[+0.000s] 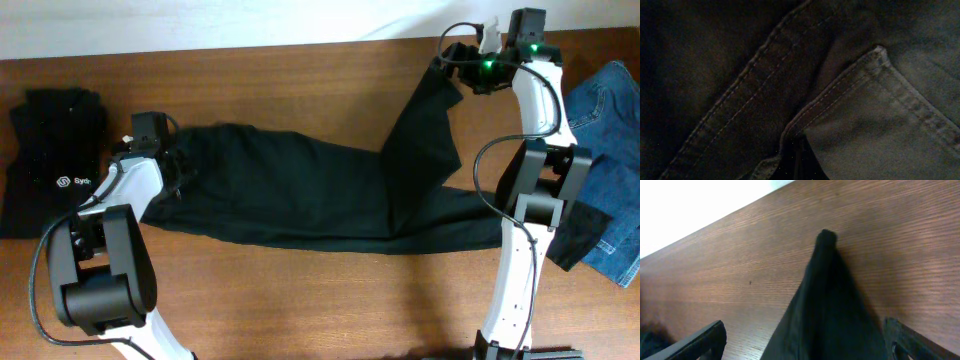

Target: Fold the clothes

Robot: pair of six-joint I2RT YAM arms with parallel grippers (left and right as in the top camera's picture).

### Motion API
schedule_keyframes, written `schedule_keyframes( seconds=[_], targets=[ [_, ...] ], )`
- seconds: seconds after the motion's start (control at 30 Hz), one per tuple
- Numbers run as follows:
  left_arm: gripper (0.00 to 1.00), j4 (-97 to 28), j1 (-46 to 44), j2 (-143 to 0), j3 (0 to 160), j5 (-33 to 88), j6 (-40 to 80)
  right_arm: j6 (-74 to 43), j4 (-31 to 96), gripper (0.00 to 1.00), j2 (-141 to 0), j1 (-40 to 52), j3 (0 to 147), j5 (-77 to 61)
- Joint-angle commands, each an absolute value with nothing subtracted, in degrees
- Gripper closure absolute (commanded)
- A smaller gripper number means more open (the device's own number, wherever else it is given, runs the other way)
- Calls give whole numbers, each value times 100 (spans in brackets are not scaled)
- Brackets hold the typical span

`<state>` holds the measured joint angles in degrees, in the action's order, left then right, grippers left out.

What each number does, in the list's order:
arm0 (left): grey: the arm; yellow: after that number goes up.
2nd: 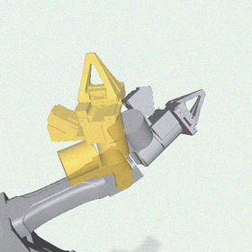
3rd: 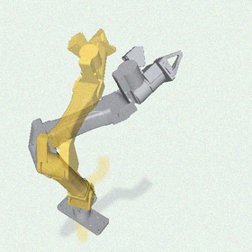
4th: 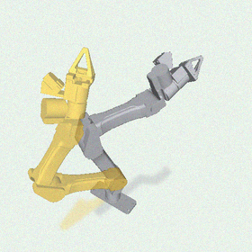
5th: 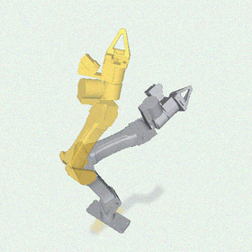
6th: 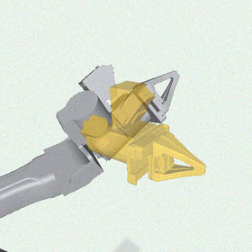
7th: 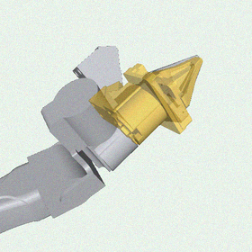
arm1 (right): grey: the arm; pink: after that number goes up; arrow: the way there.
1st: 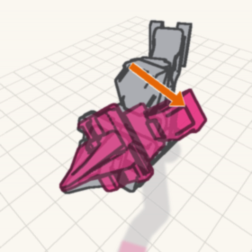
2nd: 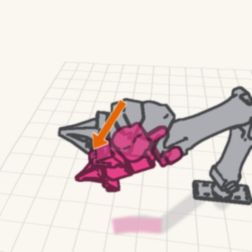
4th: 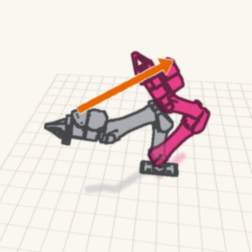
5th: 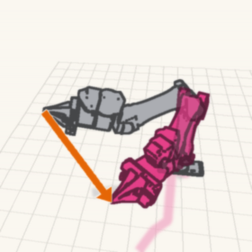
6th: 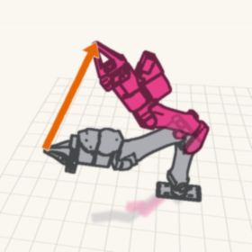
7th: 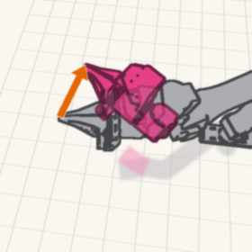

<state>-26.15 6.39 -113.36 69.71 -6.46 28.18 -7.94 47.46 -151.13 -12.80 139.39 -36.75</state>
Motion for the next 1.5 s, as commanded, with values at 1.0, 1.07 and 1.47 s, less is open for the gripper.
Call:
schedule_keyframes(
  seconds=[1.0,1.07,1.47],
  targets=[
    [99,-2897,832,-11806,6595,-1009,2888,-1452,5022,96,-15528,-753,13976,-2829],
    [99,-2897,832,-11806,6595,-1009,2888,-1450,5022,96,-15478,-786,13985,-3048],
    [99,-2897,832,-11806,6595,-1009,2888,-1120,5601,96,-13998,-1319,13985,-3070]
  ],
)
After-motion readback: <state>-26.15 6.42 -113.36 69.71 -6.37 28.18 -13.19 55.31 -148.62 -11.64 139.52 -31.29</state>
